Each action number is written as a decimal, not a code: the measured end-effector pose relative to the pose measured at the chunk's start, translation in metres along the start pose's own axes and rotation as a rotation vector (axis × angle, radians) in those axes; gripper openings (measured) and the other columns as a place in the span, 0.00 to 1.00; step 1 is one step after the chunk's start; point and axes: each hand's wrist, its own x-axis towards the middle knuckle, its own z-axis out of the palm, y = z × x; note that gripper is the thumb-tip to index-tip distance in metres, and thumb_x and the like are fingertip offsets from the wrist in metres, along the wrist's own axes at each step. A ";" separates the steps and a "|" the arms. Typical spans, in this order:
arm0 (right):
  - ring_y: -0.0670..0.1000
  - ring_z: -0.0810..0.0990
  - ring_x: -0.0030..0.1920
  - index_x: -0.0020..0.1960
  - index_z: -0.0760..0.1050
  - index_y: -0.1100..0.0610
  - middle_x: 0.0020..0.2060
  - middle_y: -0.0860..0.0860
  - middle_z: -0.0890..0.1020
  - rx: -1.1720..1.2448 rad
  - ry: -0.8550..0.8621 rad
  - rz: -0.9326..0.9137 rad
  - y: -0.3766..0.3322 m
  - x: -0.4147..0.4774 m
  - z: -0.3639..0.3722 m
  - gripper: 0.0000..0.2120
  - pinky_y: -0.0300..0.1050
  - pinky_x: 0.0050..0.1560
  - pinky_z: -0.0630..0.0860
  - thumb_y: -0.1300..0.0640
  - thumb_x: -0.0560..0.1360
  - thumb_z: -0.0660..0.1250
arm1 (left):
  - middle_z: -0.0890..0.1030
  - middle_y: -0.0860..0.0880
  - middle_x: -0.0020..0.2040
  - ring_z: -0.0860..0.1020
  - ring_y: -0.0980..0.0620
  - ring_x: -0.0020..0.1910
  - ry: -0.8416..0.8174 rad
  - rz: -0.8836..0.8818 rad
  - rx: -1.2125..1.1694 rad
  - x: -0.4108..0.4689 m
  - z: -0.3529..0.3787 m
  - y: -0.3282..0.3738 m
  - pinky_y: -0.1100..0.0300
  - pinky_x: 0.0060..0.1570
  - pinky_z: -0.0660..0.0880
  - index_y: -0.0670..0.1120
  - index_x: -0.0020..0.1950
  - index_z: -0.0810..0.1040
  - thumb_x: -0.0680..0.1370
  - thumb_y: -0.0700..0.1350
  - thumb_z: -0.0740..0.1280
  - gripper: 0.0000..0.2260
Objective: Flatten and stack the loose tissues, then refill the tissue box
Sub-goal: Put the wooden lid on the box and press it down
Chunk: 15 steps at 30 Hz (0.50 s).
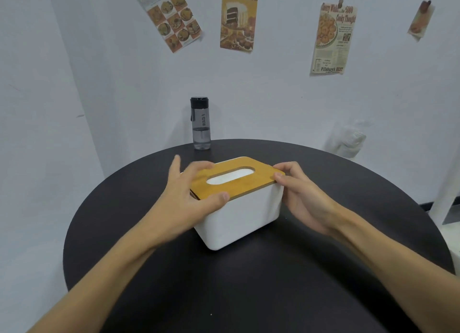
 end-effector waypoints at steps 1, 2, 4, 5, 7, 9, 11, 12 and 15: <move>0.48 0.75 0.63 0.65 0.69 0.54 0.61 0.47 0.78 0.005 -0.018 0.009 0.000 0.001 0.001 0.17 0.47 0.67 0.70 0.52 0.78 0.67 | 0.57 0.53 0.79 0.60 0.56 0.76 0.041 -0.029 -0.055 0.000 0.002 -0.004 0.58 0.62 0.68 0.71 0.62 0.65 0.60 0.70 0.68 0.32; 0.48 0.76 0.64 0.68 0.70 0.50 0.62 0.47 0.79 0.008 -0.039 0.021 0.000 0.001 0.002 0.21 0.47 0.68 0.68 0.50 0.76 0.67 | 0.65 0.55 0.73 0.69 0.57 0.69 0.066 -0.056 -0.125 -0.001 0.005 -0.008 0.61 0.57 0.71 0.68 0.64 0.64 0.58 0.71 0.68 0.36; 0.48 0.75 0.67 0.71 0.70 0.46 0.65 0.46 0.79 0.020 -0.059 0.047 0.000 0.001 0.004 0.25 0.48 0.72 0.66 0.49 0.74 0.66 | 0.69 0.61 0.63 0.74 0.60 0.59 0.080 -0.063 -0.241 -0.001 0.010 -0.014 0.66 0.50 0.72 0.64 0.69 0.60 0.58 0.70 0.70 0.42; 0.49 0.75 0.68 0.71 0.70 0.46 0.65 0.46 0.79 0.032 -0.056 0.054 0.000 0.001 0.004 0.26 0.49 0.73 0.65 0.49 0.74 0.67 | 0.69 0.62 0.62 0.74 0.60 0.58 0.095 -0.055 -0.263 0.000 0.012 -0.016 0.66 0.50 0.72 0.63 0.71 0.59 0.60 0.68 0.71 0.42; 0.49 0.74 0.69 0.72 0.70 0.46 0.65 0.46 0.80 0.051 -0.043 0.056 -0.001 0.001 0.006 0.27 0.51 0.75 0.63 0.49 0.73 0.67 | 0.70 0.59 0.64 0.74 0.57 0.61 0.122 -0.039 -0.272 0.001 0.014 -0.019 0.60 0.57 0.73 0.62 0.73 0.59 0.62 0.67 0.72 0.43; 0.49 0.74 0.69 0.73 0.68 0.46 0.65 0.46 0.80 0.054 -0.032 0.055 0.000 0.001 0.007 0.29 0.52 0.76 0.62 0.49 0.73 0.68 | 0.68 0.56 0.68 0.72 0.54 0.65 0.127 -0.047 -0.265 0.003 0.014 -0.019 0.55 0.63 0.71 0.63 0.75 0.58 0.59 0.69 0.71 0.46; 0.49 0.74 0.69 0.74 0.68 0.46 0.66 0.46 0.79 0.048 -0.019 0.053 0.002 0.000 0.007 0.30 0.53 0.76 0.61 0.47 0.72 0.69 | 0.67 0.55 0.70 0.70 0.52 0.67 0.120 -0.057 -0.248 0.004 0.014 -0.019 0.55 0.62 0.69 0.63 0.76 0.57 0.58 0.70 0.69 0.48; 0.48 0.73 0.70 0.74 0.68 0.46 0.66 0.45 0.79 0.041 -0.016 0.049 0.002 0.000 0.007 0.31 0.53 0.77 0.61 0.46 0.72 0.70 | 0.66 0.56 0.71 0.70 0.52 0.67 0.117 -0.058 -0.243 0.004 0.013 -0.019 0.55 0.63 0.69 0.63 0.77 0.57 0.58 0.70 0.69 0.49; 0.47 0.70 0.72 0.74 0.68 0.45 0.67 0.44 0.77 0.002 0.005 0.035 0.004 0.000 0.007 0.31 0.52 0.78 0.58 0.43 0.72 0.72 | 0.65 0.57 0.73 0.68 0.53 0.70 0.113 -0.051 -0.228 0.005 0.011 -0.019 0.54 0.65 0.68 0.64 0.78 0.57 0.58 0.71 0.69 0.50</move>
